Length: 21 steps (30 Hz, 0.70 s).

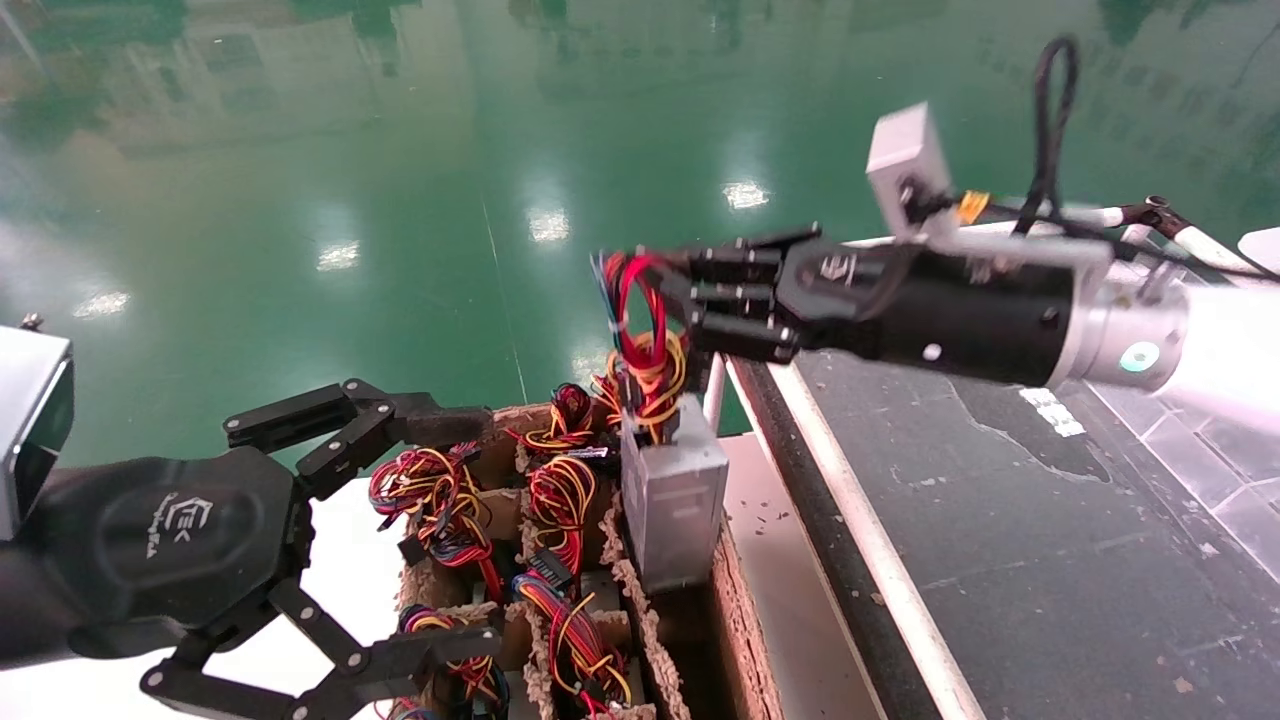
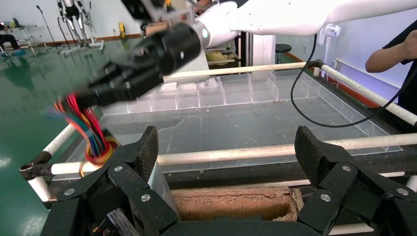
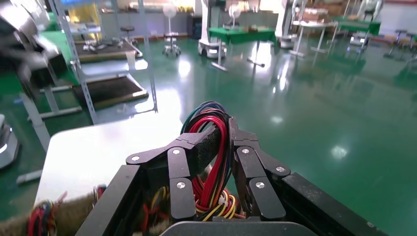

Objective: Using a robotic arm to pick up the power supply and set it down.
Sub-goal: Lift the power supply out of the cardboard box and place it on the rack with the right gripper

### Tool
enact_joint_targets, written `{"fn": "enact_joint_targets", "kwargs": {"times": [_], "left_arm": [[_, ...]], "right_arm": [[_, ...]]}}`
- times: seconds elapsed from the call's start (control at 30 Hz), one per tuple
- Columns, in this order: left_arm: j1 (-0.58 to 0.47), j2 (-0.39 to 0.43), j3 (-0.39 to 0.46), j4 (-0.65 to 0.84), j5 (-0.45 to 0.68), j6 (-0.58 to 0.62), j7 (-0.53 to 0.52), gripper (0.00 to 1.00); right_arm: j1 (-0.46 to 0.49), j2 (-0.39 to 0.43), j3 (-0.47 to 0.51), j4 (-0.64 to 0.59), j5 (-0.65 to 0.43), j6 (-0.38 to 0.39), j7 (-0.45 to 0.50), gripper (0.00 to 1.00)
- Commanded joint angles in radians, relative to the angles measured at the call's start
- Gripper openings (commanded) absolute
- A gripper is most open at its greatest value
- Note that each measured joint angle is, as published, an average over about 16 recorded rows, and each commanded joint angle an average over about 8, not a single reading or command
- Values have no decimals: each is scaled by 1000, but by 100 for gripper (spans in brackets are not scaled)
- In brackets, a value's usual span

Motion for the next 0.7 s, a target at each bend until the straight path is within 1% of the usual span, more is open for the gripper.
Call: {"fn": "enact_joint_targets", "kwargs": {"times": [0.03,0.37,0.53,0.7], "left_arm": [[0,0,0,0,0,0,0,100],[0,0,1,0,0,0,0,100],[0,0,1,0,-1,0,0,100],[0,0,1,0,-1,0,0,100]], "right_arm": [[4,11,2,27,24,0,31,0],[7,44,-24,107,102,6,76,0],[21,64,-31,113,136,9,78,0],[39,82,-35,92,158,15,68,0]]}}
